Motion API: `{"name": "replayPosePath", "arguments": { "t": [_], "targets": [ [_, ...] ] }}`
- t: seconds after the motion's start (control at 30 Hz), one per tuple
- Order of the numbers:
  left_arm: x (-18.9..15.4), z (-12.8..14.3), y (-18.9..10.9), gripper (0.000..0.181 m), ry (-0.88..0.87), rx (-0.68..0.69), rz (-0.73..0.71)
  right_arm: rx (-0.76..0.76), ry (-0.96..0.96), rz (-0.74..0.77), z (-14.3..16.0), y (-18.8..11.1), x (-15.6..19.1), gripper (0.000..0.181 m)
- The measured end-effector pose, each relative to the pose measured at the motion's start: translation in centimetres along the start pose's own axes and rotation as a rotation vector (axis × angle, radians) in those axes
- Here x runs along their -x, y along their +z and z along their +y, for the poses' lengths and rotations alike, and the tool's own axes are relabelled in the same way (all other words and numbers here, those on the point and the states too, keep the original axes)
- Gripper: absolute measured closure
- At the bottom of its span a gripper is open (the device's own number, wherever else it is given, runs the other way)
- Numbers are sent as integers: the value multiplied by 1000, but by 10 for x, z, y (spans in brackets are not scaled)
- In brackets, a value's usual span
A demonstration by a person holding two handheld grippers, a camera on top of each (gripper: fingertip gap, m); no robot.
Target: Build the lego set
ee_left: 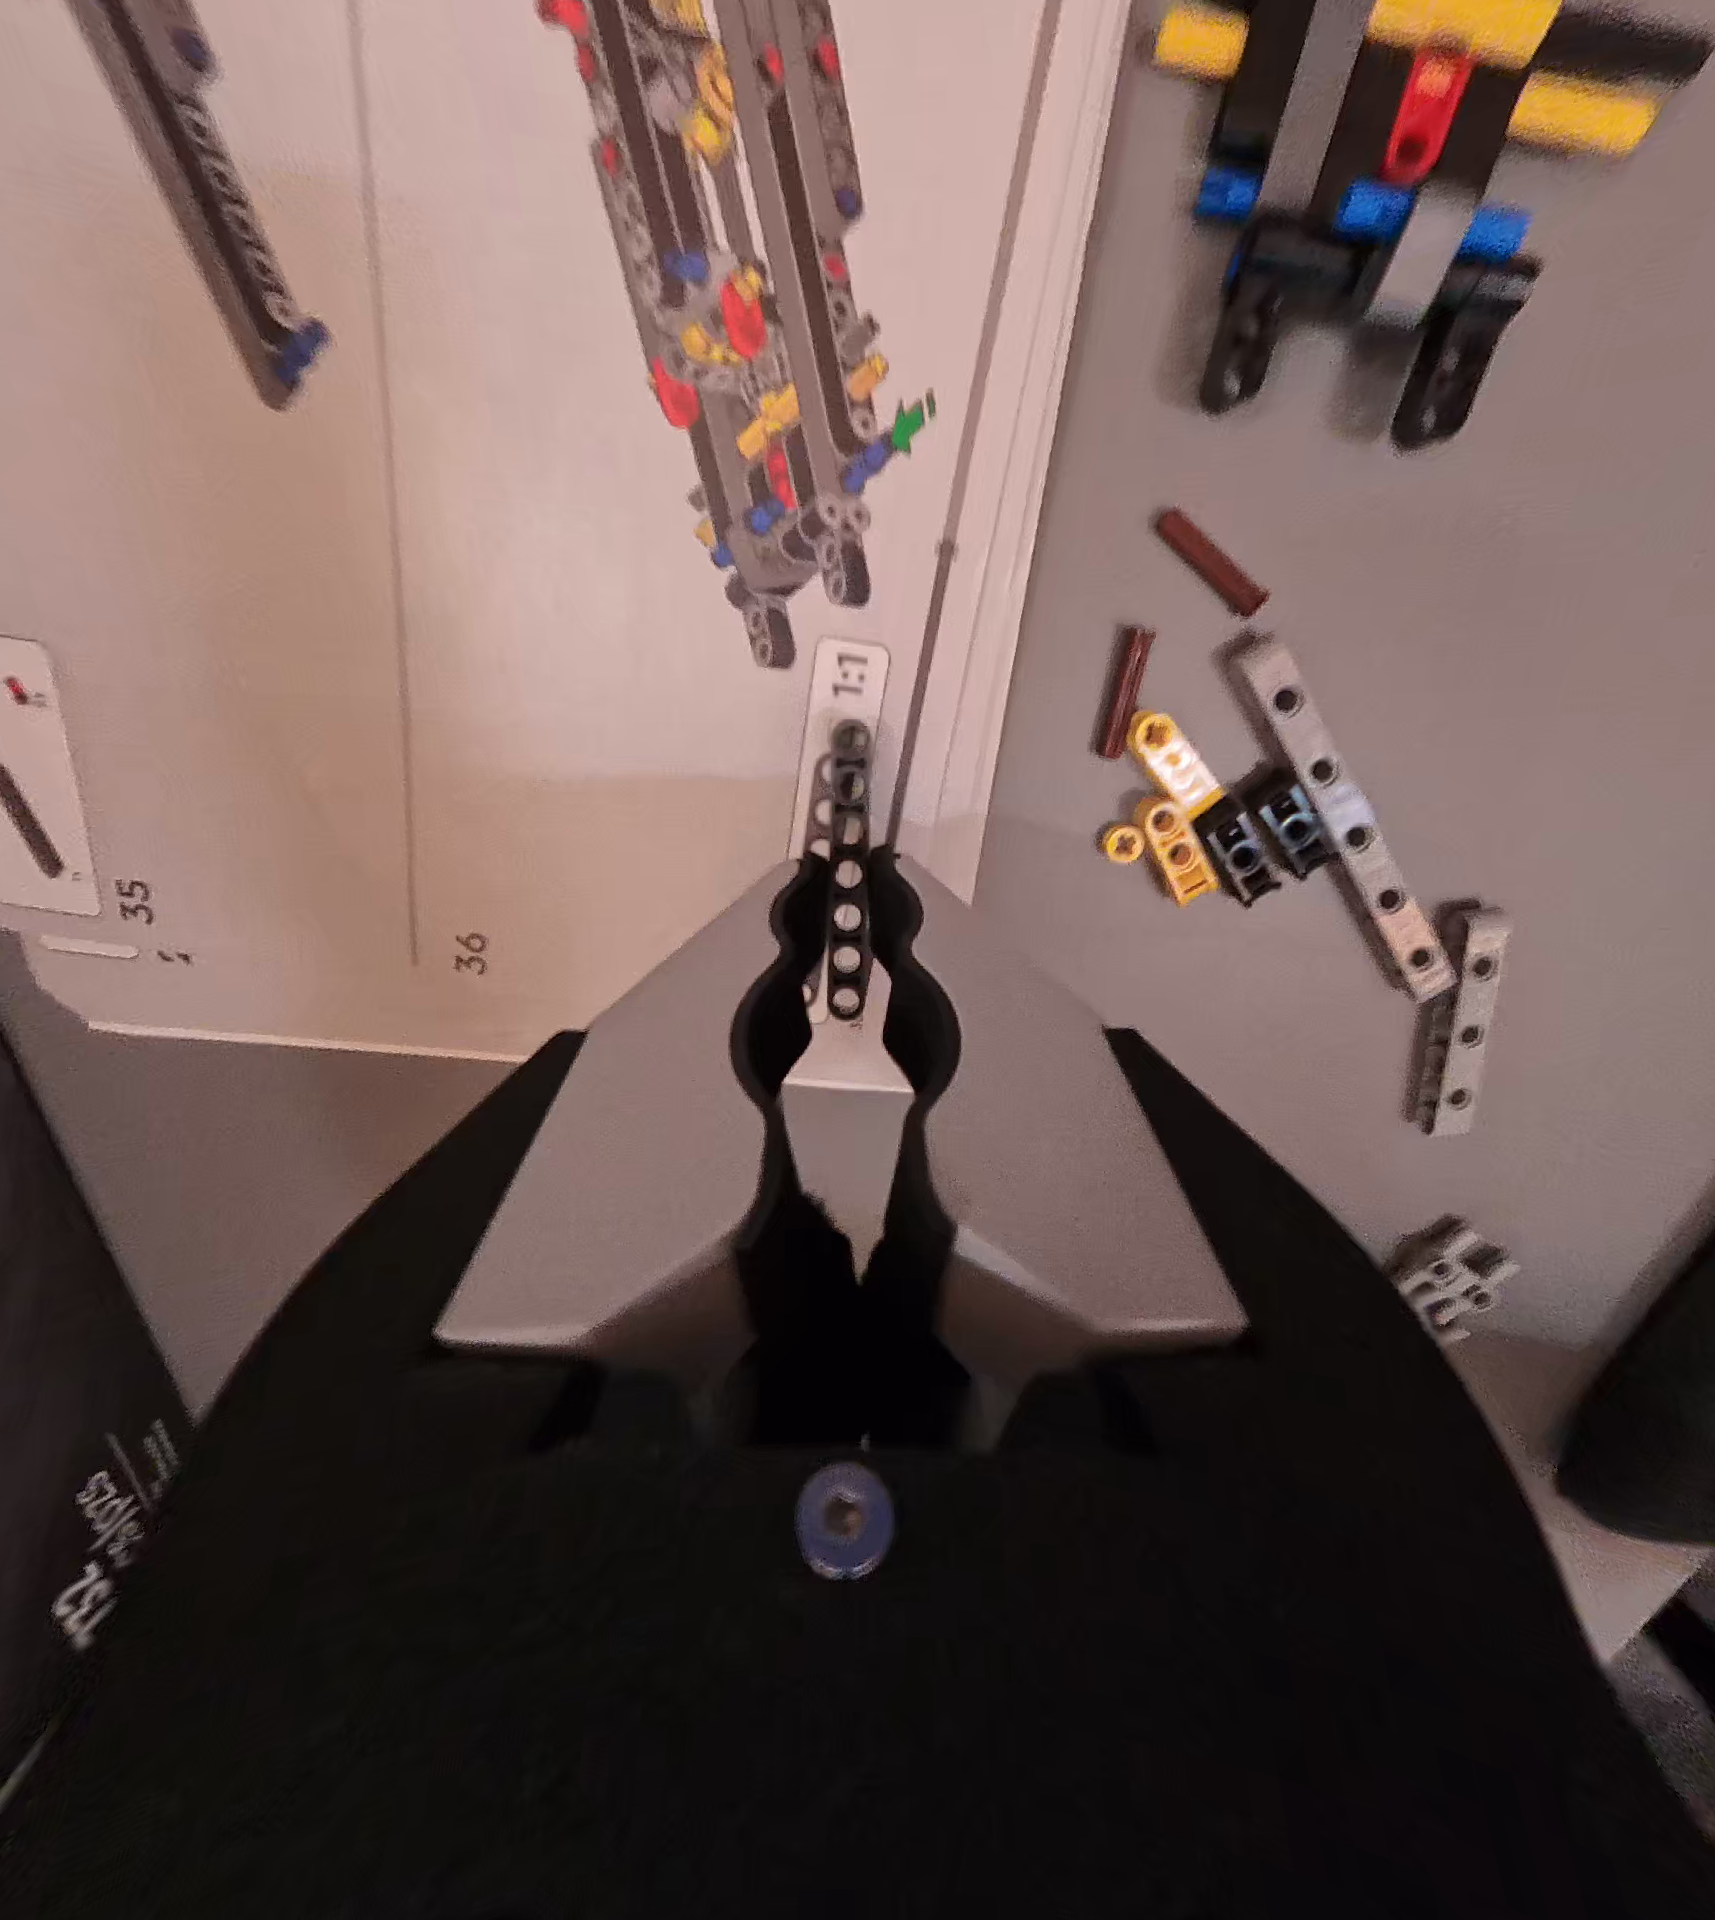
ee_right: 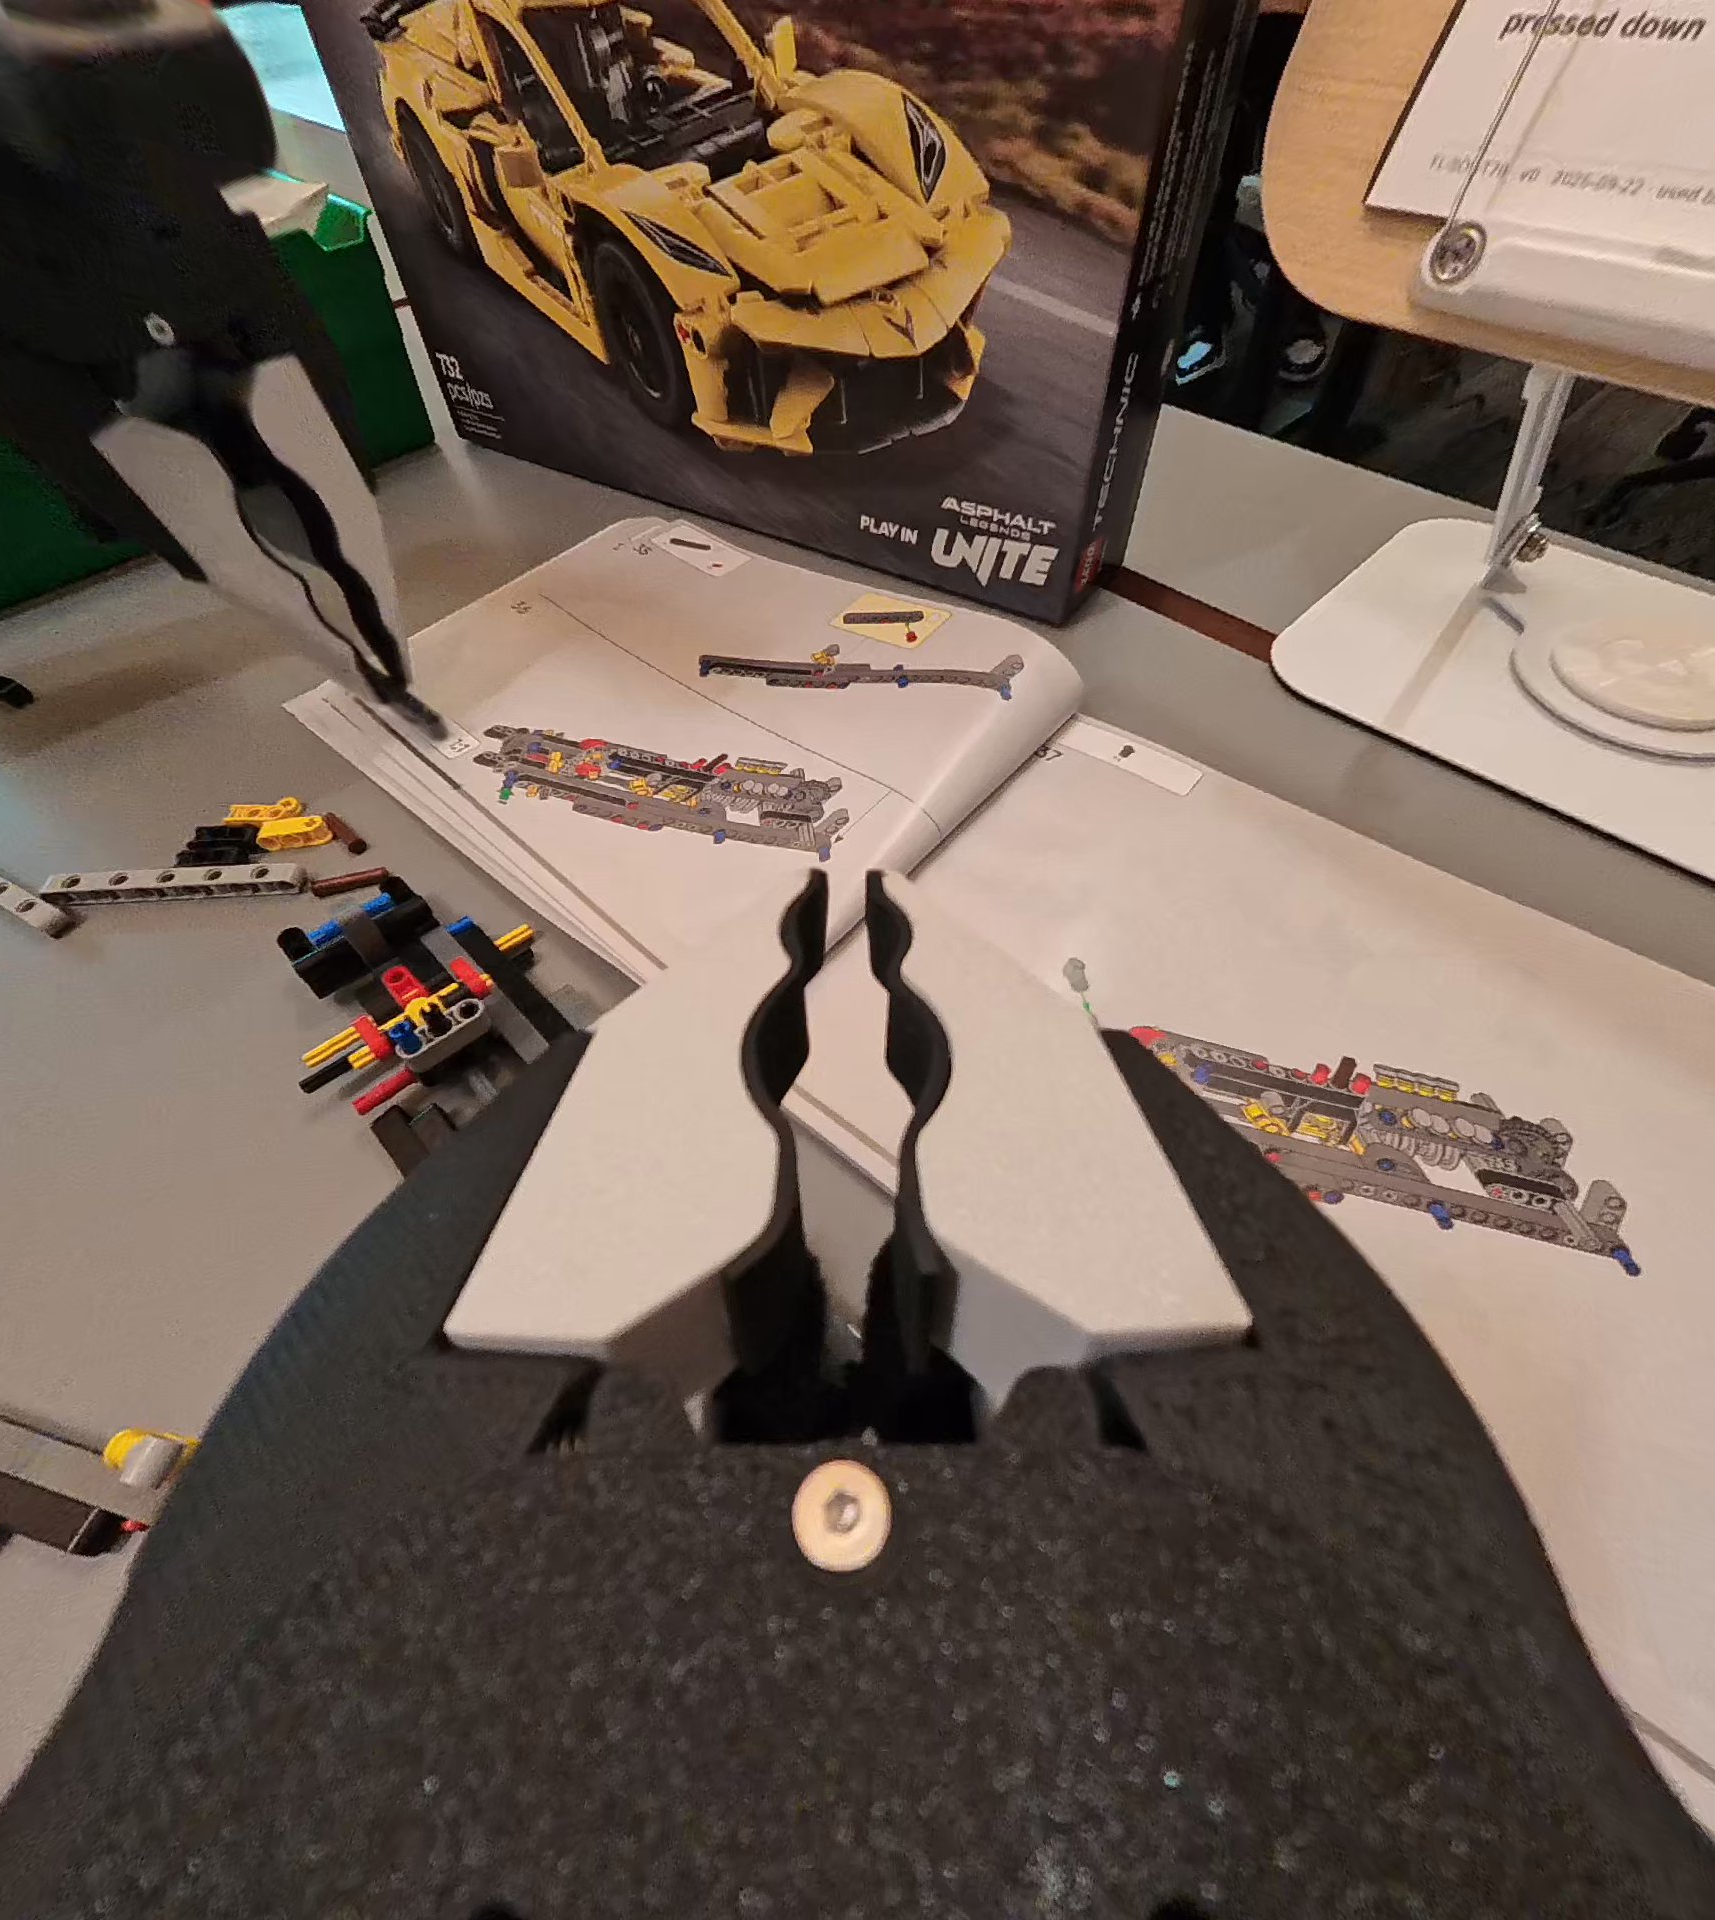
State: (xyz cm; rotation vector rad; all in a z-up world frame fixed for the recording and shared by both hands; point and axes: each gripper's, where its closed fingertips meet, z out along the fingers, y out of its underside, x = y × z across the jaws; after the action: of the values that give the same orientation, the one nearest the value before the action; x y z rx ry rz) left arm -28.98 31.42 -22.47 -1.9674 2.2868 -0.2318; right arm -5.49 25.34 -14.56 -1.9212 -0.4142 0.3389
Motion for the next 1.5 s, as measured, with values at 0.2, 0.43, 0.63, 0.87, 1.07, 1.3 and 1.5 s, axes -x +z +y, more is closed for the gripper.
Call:
{"name": "replayPosePath", "arguments": {
  "t": [0.2, 0.43, 0.63, 0.87, 1.07, 1.3, 1.5],
  "targets": [
    [5, 9, 9, 176, 44, 62, -23, 3, 10, -9, 0, 0, -1, 176],
    [9, 10, 6, 176, 143, 115, -36, 28, -13, -11, 6, 4, 2, 176],
    [8, 10, 9, 176, 131, 141, 23, 46, -15, -7, 11, 6, 0, 176],
    [11, 12, 9, 175, 155, 145, 17, 56, -14, -11, 13, 7, 0, 175],
    [11, 12, 9, 176, 149, 167, 37, 76, -38, -7, 17, 9, 1, 176],
    [9, 12, 9, 175, 99, 178, 54, 78, -40, -9, 18, 9, 2, 175],
    [8, 13, 0, 176, 59, 177, -10, 67, -10, -70, 10, -20, 11, 171]
  ]
}}
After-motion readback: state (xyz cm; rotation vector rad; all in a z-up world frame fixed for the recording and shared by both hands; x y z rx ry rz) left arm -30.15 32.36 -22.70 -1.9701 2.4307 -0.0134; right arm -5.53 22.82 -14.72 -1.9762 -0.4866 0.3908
